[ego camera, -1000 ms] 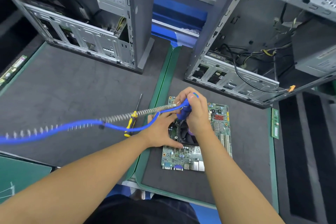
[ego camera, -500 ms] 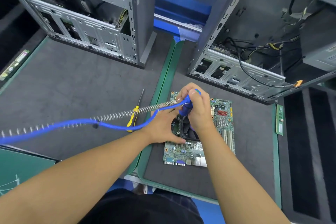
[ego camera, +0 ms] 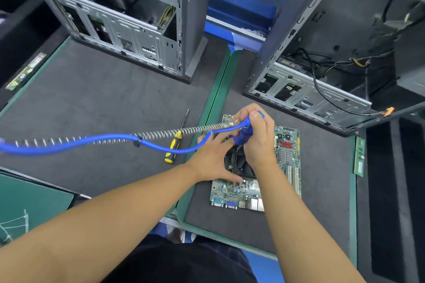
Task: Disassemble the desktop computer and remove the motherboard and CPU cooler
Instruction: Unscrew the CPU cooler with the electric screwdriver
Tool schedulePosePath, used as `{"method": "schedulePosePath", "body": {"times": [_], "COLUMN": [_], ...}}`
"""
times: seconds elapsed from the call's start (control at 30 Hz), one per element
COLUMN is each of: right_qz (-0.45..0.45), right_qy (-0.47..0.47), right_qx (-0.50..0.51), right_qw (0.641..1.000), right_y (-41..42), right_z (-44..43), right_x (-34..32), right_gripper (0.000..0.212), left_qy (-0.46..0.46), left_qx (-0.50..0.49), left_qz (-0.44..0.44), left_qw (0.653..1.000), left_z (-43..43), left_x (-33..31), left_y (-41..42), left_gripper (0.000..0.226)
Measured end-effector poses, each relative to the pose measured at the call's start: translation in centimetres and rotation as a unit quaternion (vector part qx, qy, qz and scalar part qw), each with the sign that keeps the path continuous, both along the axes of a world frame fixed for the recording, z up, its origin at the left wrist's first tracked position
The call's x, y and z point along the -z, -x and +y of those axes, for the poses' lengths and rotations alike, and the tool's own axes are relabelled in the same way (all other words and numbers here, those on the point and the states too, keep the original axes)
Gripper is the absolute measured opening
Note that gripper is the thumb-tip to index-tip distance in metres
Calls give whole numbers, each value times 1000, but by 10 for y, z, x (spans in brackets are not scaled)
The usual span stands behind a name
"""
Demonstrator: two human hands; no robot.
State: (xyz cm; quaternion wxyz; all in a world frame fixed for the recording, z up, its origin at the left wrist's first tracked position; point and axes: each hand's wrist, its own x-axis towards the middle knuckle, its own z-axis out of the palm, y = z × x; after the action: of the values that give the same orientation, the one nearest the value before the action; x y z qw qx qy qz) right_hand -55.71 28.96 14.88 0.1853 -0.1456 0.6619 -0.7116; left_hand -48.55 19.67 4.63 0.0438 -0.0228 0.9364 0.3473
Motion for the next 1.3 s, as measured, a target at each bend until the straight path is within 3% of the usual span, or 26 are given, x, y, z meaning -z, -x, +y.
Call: {"method": "schedulePosePath", "body": {"times": [0.27,0.47,0.73,1.07,1.3], "right_qz": [31,41,22,39,20], "right_qy": [-3,0,4,36,34], "right_qx": [-24,-49,-60,-67,-78], "right_qw": [999,998,998,996,996], "right_y": [3,-1,5,6,8], "right_z": [0,-3,-2,0,2], "right_x": [-2,2,3,5,10], "right_gripper": [21,28,16,16,19], "left_qy": [-142,-134,-55,-133,-84], "left_qx": [-8,-7,6,-18,-13], "left_qz": [45,38,-38,57,77], "left_qw": [989,990,998,989,993], "left_z": [0,-1,1,8,8], "left_x": [-5,-10,-7,-3,0], "left_y": [1,2,1,1,1], "left_gripper": [82,79,102,88,93]}}
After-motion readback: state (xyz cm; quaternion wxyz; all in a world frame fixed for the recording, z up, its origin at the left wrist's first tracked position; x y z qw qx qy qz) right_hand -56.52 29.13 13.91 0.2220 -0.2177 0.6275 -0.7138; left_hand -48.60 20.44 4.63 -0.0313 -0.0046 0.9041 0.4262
